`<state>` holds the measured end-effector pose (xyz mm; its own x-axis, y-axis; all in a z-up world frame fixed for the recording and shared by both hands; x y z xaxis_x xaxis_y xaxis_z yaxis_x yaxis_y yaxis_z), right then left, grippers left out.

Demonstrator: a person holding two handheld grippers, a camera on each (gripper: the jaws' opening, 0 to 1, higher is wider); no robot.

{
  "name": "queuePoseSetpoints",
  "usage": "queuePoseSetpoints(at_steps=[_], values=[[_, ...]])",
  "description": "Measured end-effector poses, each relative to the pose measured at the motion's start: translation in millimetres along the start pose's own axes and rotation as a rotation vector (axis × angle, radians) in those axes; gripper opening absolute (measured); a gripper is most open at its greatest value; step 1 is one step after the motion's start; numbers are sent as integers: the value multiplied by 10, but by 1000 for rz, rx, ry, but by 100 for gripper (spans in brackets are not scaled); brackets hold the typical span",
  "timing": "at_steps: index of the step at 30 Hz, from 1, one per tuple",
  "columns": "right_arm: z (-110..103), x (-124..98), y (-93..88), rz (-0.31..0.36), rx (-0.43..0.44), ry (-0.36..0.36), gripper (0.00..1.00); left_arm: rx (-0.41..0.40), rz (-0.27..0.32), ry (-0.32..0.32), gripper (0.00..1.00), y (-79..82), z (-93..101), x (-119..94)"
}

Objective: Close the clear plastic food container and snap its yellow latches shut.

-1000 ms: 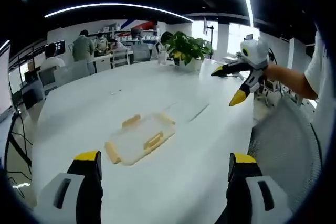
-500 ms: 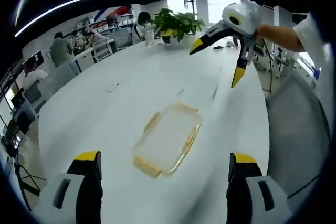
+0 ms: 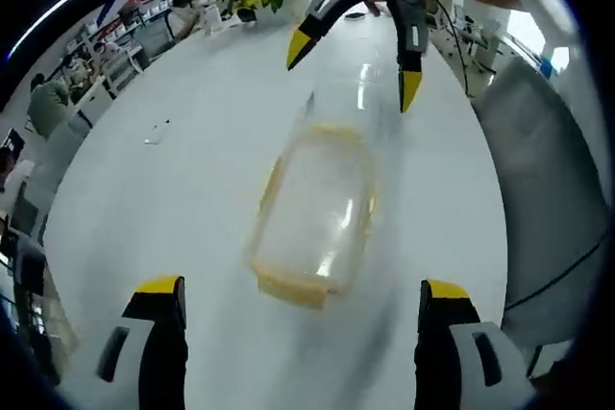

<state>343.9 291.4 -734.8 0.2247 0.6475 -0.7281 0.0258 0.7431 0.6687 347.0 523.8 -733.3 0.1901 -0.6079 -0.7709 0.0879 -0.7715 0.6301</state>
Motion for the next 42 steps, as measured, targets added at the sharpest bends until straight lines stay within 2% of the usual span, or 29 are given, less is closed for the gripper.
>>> queuePoseSetpoints(at_steps=[2,4,8,10,13,17,19,22,26,28,31,35,38,42], values=[[29,60,-16,-2,-22,11,83,-2,-9,-33,99,-39,-2,85],[49,131,-25,-1,-15,55,79,-32,-32,-51,95,-81,5,150],[71,221,-12,27,9,117,73,20,-34,-77,87,-125,-58,233],[89,259,-15,36,9,143,69,37,-29,-85,78,-131,-94,247],[142,320,-4,73,-23,146,72,23,-37,-96,65,-176,-137,270],[196,361,7,63,-35,155,67,46,-55,-94,65,-243,-192,286],[207,377,4,64,-37,159,67,38,-64,-111,60,-269,-200,286],[215,409,-47,36,-32,166,69,48,-63,-112,58,-277,-222,301],[158,428,-134,-9,-39,202,67,81,-58,-113,53,-266,-232,321],[122,452,-150,-18,-47,220,62,88,-44,-123,51,-248,-221,341],[103,484,-134,-22,-48,217,55,104,-63,-139,45,-263,-210,362],[126,512,-157,-27,-38,211,52,89,-62,-140,44,-269,-209,373],[112,517,-174,-50,-15,211,50,86,-67,-149,41,-271,-189,380],[106,537,-151,-95,-35,217,50,84,-67,-149,41,-274,-177,382]])
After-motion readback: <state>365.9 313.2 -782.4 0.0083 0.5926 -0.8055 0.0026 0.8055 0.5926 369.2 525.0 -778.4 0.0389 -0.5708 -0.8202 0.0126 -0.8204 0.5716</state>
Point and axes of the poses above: the point that each gripper's makers call its tool centre point, and the gripper's own axes: x roughly forward along the fingers, z roughly to its right, y roughly out of its top, the point moved 7 cm from there along -x, roughly backward along the fingers, and after that the axes turned 11 degrees about z, right-handed, at the moved point
